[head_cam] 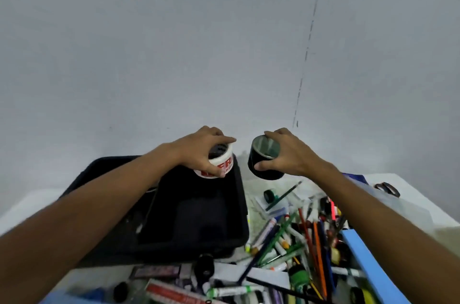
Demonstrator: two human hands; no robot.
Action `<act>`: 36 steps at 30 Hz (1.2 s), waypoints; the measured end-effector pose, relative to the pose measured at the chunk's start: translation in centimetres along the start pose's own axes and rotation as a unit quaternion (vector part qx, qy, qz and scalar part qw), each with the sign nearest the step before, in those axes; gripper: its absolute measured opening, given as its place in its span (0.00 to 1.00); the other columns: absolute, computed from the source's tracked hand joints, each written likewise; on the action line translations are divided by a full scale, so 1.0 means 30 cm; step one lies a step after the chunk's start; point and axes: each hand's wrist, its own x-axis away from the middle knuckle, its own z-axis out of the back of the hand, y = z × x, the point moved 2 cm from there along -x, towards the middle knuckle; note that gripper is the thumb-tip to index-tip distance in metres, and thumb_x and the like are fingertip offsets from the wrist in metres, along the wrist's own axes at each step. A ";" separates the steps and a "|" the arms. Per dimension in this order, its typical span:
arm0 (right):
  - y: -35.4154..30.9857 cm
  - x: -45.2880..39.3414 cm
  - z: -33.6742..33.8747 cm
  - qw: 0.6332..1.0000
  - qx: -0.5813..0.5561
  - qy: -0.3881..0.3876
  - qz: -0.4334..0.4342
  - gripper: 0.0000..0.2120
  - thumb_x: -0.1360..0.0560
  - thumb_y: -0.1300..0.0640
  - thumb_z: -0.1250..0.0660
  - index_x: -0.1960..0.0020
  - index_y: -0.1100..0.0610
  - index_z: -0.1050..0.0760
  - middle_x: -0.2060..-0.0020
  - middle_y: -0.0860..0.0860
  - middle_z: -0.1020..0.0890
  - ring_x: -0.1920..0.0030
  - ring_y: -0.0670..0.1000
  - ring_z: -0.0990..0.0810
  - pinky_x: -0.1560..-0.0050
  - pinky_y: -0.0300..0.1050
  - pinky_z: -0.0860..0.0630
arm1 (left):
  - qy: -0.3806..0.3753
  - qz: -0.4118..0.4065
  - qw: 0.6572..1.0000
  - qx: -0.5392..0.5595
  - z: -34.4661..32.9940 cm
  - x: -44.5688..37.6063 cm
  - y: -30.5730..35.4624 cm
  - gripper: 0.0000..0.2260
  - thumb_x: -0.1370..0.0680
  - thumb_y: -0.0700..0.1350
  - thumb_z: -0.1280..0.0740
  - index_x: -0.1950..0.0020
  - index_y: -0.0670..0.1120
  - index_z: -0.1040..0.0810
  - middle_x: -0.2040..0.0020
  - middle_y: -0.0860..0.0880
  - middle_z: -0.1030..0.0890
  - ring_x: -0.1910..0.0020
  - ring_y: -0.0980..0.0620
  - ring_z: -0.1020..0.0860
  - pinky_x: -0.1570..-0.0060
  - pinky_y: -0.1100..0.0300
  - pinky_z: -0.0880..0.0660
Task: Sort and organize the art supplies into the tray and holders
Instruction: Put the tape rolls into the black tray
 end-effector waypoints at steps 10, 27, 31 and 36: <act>-0.602 -0.152 -0.294 0.986 -0.027 -0.079 0.146 0.49 0.37 0.35 0.25 0.24 0.52 0.41 0.32 0.49 0.34 0.33 0.52 0.31 0.37 0.50 0.30 | -0.011 0.133 0.991 -0.024 0.089 0.594 -0.426 0.42 0.34 0.60 0.24 0.24 0.56 0.40 0.31 0.50 0.34 0.32 0.51 0.39 0.35 0.55 0.35; -0.833 -0.174 -0.642 0.957 0.130 -0.174 0.195 0.50 0.41 0.34 0.24 0.28 0.55 0.38 0.35 0.52 0.32 0.36 0.55 0.29 0.41 0.50 0.29 | -0.068 0.094 0.988 -0.103 -0.155 0.736 -0.577 0.49 0.36 0.67 0.27 0.23 0.47 0.42 0.26 0.48 0.36 0.29 0.48 0.37 0.31 0.52 0.36; -0.830 -0.164 -0.705 0.925 0.254 -0.200 0.199 0.51 0.42 0.32 0.25 0.28 0.55 0.38 0.30 0.54 0.33 0.30 0.58 0.35 0.32 0.61 0.39 | -0.075 0.075 0.986 -0.131 -0.226 0.727 -0.579 0.46 0.34 0.65 0.28 0.24 0.46 0.42 0.27 0.46 0.34 0.30 0.47 0.36 0.33 0.51 0.34; -0.840 -0.149 -0.752 0.892 0.357 -0.195 0.200 0.52 0.43 0.28 0.27 0.29 0.56 0.36 0.29 0.57 0.36 0.30 0.60 0.38 0.33 0.65 0.43 | -0.070 0.070 0.982 -0.159 -0.294 0.721 -0.574 0.43 0.32 0.60 0.27 0.24 0.44 0.42 0.31 0.43 0.33 0.33 0.45 0.35 0.40 0.50 0.31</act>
